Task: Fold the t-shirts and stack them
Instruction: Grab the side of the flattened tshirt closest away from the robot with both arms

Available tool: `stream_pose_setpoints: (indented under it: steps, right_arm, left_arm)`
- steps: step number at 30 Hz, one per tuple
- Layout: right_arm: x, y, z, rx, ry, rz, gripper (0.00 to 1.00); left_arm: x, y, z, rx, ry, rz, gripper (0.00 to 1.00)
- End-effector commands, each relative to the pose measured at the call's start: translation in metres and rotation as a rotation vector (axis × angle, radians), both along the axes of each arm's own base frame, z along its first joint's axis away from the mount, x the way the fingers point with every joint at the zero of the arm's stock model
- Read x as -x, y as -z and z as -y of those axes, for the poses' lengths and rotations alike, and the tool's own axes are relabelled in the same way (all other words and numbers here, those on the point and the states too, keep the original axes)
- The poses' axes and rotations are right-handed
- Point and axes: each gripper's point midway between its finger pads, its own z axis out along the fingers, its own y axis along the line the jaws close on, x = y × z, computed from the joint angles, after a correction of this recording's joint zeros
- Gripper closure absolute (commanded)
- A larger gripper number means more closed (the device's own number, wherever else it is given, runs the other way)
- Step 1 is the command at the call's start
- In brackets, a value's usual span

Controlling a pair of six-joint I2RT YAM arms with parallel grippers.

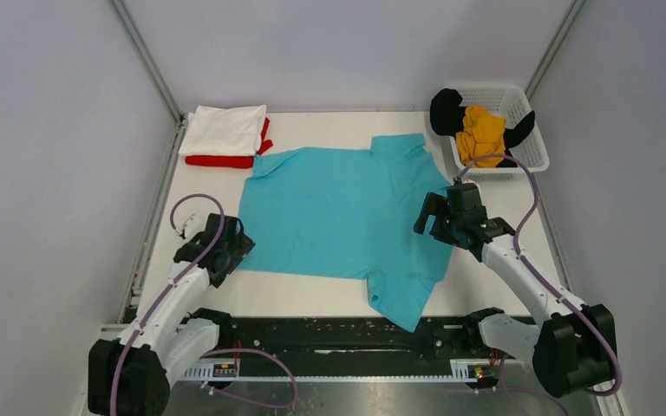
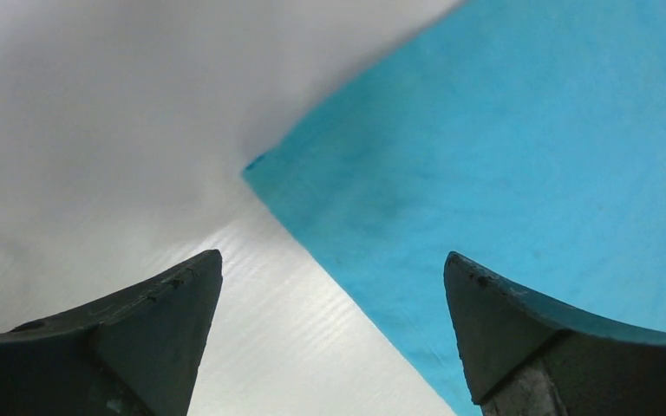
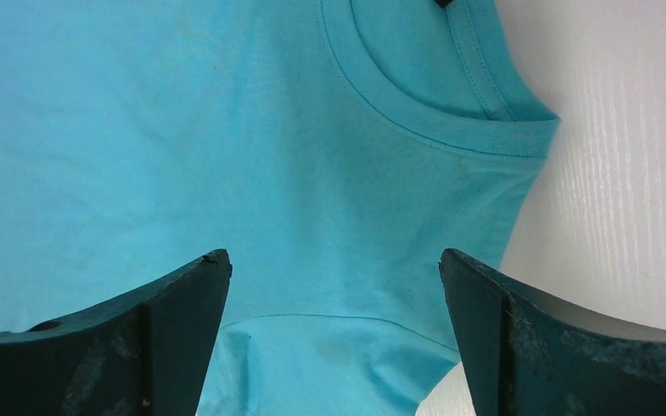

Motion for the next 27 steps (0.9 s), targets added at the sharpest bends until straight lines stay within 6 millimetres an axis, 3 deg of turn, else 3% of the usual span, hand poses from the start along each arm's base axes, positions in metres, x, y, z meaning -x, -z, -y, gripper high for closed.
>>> stream_pose_setpoints:
  steps: [1, 4, 6, 13, 24, 27]
  right_arm:
    - [-0.015, -0.012, -0.008, -0.081, 0.016, 0.093, 0.01]
    - [-0.015, -0.006, -0.01, -0.086, 0.007, 0.077, 0.01]
    - [-0.015, -0.002, -0.01, -0.081, 0.004, 0.063, 0.01]
    - [-0.017, 0.005, -0.009, -0.072, 0.01, 0.033, 0.0]
    - [-0.016, 0.003, -0.007, -0.07, 0.01, 0.039, 0.01]
    - [-0.016, 0.003, -0.007, -0.066, 0.007, 0.038, 0.01]
  left_arm:
    - [0.011, 0.006, -0.028, -0.067, -0.143, -0.006, 0.04]
    - [0.012, 0.013, -0.035, -0.093, -0.177, -0.038, 0.16]
    - [0.011, 0.016, -0.037, -0.105, -0.19, -0.058, 0.18]
    - [-0.001, 0.023, -0.037, -0.121, -0.187, -0.097, 0.47]
    - [-0.016, 0.025, -0.033, -0.122, -0.179, -0.138, 0.52]
    - [-0.02, 0.032, -0.027, -0.099, -0.158, -0.151, 0.6]
